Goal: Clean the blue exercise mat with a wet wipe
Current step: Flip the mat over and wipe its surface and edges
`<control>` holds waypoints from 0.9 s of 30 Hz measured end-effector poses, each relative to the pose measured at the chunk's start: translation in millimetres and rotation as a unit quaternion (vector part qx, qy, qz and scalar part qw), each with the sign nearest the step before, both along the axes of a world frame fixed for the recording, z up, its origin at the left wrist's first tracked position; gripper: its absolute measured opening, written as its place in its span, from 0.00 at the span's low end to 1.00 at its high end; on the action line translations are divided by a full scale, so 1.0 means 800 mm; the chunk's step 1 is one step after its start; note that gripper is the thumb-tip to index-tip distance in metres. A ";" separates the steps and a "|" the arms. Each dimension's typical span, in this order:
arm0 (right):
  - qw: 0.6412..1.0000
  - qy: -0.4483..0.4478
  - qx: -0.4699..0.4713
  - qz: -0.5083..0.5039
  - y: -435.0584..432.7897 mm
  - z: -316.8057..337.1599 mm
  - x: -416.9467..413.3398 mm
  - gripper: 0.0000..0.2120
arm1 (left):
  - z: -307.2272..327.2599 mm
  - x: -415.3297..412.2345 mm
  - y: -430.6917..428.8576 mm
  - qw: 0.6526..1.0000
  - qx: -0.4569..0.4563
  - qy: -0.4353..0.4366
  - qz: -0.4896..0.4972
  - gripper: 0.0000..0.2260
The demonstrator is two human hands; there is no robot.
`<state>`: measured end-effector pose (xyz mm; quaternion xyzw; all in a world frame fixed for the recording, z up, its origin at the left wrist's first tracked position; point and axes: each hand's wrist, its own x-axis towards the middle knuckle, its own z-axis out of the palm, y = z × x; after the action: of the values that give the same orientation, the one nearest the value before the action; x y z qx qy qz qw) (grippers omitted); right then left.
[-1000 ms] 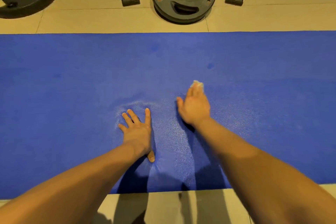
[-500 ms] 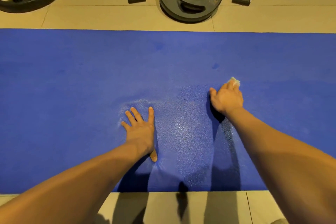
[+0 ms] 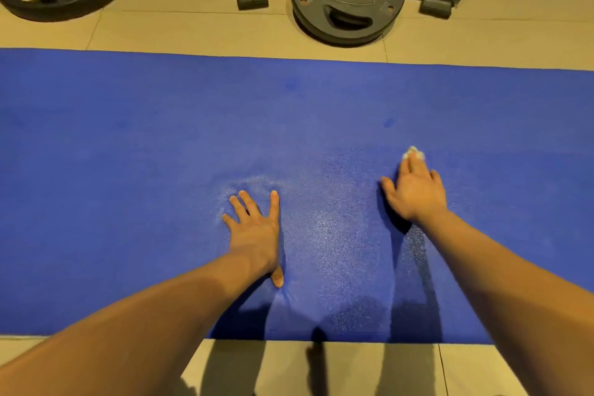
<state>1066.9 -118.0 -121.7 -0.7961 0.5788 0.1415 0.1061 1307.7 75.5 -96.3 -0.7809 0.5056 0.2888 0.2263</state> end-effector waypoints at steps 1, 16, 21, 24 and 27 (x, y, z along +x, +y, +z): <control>0.999 0.005 0.012 -0.033 0.001 0.003 0.007 0.39 | -0.001 0.000 0.001 1.000 0.001 -0.001 0.001 0.79; 0.941 -0.281 0.176 0.070 0.038 0.055 0.154 0.15 | -0.005 -0.001 0.000 1.000 0.010 -0.010 0.016 0.79; 0.988 -0.131 0.082 -0.016 0.056 0.072 0.081 0.19 | 0.006 -0.001 -0.002 1.000 0.023 -0.019 -0.004 0.78; 0.986 0.085 0.145 -0.020 0.065 0.062 0.050 0.51 | 0.014 0.010 0.001 0.999 0.026 -0.016 -0.023 0.72; 0.978 0.145 0.151 0.010 0.067 0.056 0.052 0.66 | 0.027 0.040 0.002 0.996 -0.034 -0.019 -0.082 0.42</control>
<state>1108.3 -64.8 -77.0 -0.7478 0.5520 0.3418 0.1384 1339.8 77.4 -74.9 -0.7496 0.5729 0.2372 0.2315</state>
